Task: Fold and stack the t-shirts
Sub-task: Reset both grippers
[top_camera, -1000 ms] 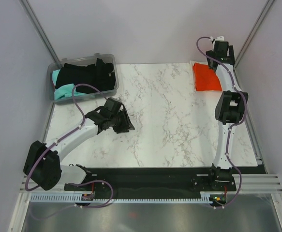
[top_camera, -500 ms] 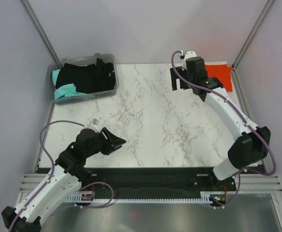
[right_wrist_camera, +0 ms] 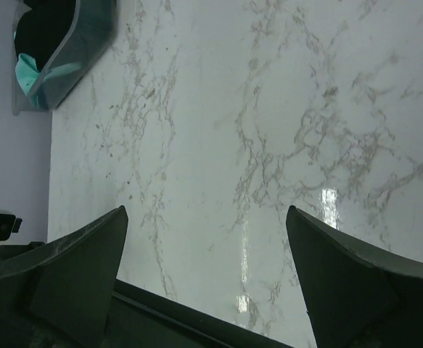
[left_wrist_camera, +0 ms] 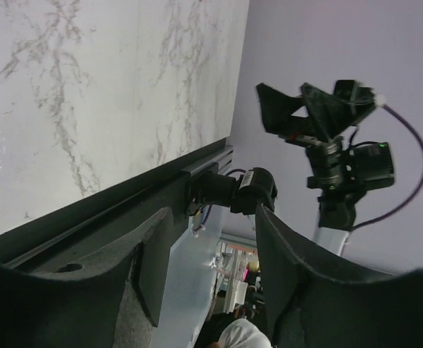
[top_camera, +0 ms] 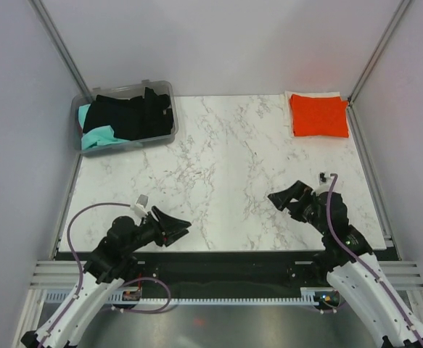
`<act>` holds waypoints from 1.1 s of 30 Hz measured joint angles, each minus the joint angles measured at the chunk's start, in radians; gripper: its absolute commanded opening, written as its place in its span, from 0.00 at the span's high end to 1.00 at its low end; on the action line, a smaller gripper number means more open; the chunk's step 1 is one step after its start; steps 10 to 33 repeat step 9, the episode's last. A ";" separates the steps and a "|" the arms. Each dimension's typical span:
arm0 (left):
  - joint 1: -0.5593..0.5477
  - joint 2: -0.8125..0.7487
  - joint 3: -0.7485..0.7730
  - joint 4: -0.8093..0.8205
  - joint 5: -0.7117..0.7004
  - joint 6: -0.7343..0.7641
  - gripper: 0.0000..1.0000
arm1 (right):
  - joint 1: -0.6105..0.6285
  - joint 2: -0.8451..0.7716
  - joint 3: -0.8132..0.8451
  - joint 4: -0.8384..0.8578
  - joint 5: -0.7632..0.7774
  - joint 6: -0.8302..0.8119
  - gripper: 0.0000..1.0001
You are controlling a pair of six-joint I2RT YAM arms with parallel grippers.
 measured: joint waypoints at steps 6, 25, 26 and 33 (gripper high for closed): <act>0.000 -0.001 -0.061 0.262 0.101 -0.074 0.43 | -0.002 -0.285 -0.222 -0.117 -0.014 0.211 0.02; 0.000 0.000 -0.085 0.454 0.138 -0.148 0.36 | -0.002 -0.415 -0.235 -0.182 -0.016 0.277 0.02; 0.000 0.000 -0.085 0.454 0.138 -0.148 0.36 | -0.002 -0.415 -0.235 -0.182 -0.016 0.277 0.02; 0.000 0.000 -0.085 0.454 0.138 -0.148 0.36 | -0.002 -0.415 -0.235 -0.182 -0.016 0.277 0.02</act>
